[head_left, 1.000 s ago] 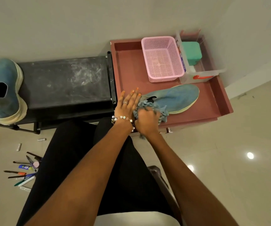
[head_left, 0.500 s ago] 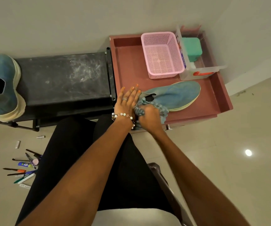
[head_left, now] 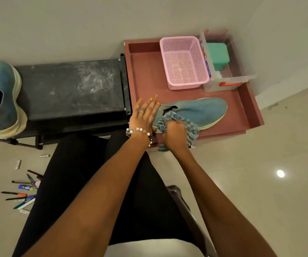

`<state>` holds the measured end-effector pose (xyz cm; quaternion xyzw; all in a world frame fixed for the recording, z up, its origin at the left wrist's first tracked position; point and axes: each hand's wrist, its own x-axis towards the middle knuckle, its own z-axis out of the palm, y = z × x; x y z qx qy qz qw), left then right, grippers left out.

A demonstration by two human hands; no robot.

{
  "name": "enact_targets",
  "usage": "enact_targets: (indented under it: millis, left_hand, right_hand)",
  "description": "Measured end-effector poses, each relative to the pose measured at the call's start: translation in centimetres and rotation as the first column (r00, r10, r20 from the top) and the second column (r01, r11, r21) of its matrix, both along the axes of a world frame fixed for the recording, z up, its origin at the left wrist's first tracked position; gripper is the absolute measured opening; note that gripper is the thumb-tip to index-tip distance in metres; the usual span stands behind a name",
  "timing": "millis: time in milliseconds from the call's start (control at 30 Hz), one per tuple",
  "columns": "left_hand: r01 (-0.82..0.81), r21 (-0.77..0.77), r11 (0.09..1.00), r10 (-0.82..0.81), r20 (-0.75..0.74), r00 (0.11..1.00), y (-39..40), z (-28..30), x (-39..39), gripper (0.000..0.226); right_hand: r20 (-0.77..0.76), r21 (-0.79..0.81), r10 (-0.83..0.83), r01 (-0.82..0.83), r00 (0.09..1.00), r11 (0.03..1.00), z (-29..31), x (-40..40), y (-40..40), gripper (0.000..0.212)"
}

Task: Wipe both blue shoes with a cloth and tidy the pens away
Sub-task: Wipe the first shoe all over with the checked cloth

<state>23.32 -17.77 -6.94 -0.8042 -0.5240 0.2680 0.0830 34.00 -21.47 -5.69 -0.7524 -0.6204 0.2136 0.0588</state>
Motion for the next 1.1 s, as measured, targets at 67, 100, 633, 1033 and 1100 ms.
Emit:
enact_targets:
  millis: [67,100,633,1033,1100]
  left_hand:
    - [0.004,0.002,1.0,-0.004,-0.014,1.0,-0.1,0.1,0.1,0.087]
    - [0.005,0.003,1.0,-0.005,-0.017,1.0,-0.2,0.1,0.2,0.086]
    - [-0.019,0.044,0.999,0.018,0.039,0.999,-0.3,-0.1,-0.1,0.087]
    - [0.012,0.079,0.997,-0.004,-0.101,0.995,-0.1,-0.6,0.0,0.084]
    - [0.01,0.066,0.998,-0.004,-0.093,0.996,-0.2,-0.6,0.0,0.084]
  right_hand:
    - [-0.147,0.043,-0.067,0.074,0.987,0.996,-0.5,0.1,-0.5,0.03]
    - [-0.204,0.076,-0.046,0.063,0.978,0.995,-0.8,0.4,-1.0,0.04]
    - [0.464,-0.121,0.242,-0.21,0.852,0.97,-0.8,6.5,-1.7,0.043]
    - [-0.349,-0.045,0.0,-0.016,0.937,0.999,0.4,-1.2,-0.3,0.032]
    - [-0.318,0.0,0.087,-0.092,0.944,0.996,-0.3,-0.5,-0.9,0.049]
